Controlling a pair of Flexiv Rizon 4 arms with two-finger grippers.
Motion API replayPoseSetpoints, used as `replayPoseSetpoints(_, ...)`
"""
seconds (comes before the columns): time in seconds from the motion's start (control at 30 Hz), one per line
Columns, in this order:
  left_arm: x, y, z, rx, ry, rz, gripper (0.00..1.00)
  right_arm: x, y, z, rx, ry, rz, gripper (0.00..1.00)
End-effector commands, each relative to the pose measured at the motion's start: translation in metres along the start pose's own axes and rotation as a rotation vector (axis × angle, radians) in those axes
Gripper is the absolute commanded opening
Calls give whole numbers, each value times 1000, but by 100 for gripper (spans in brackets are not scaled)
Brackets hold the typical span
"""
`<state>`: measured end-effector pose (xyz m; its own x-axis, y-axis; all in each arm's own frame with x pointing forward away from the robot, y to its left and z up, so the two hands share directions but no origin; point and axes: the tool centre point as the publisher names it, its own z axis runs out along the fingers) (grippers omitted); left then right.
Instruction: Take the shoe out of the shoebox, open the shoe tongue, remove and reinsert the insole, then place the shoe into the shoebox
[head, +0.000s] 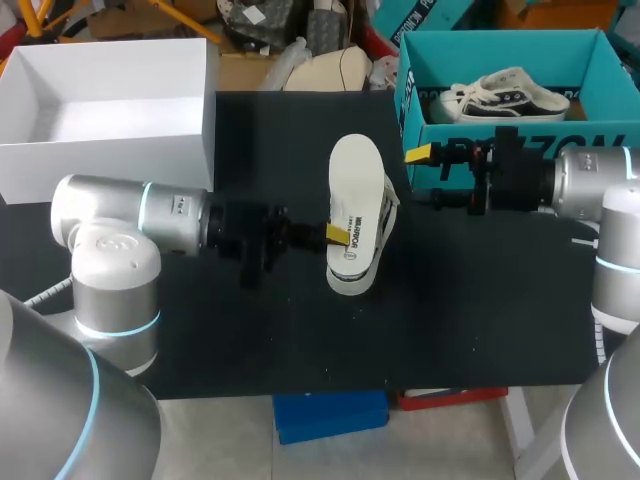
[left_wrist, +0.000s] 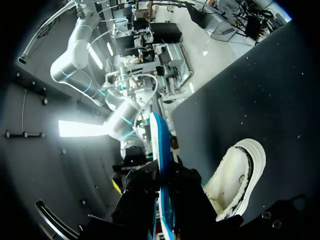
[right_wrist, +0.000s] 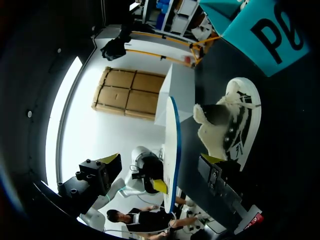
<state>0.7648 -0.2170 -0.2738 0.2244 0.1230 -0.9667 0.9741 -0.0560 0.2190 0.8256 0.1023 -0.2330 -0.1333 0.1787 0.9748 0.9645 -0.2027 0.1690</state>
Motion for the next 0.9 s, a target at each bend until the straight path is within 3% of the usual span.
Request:
replayPoseSetpoints(0.03,-1,-1,1,-3,4,1,0,0,-1,2,-4,-2,0,100)
replayPoseSetpoints(0.17,-1,-1,1,-3,4,1,0,0,-1,2,-4,-2,0,100)
replayPoseSetpoints(0.4,-1,-1,1,-3,4,1,0,-7,-10,13,89,-82,21,100)
replayPoseSetpoints(0.57,-1,-1,1,-3,4,1,0,-11,-13,28,100,-90,27,100)
replayPoseSetpoints(0.9,-1,-1,1,-3,4,1,0,-26,-16,62,81,-15,39,100)
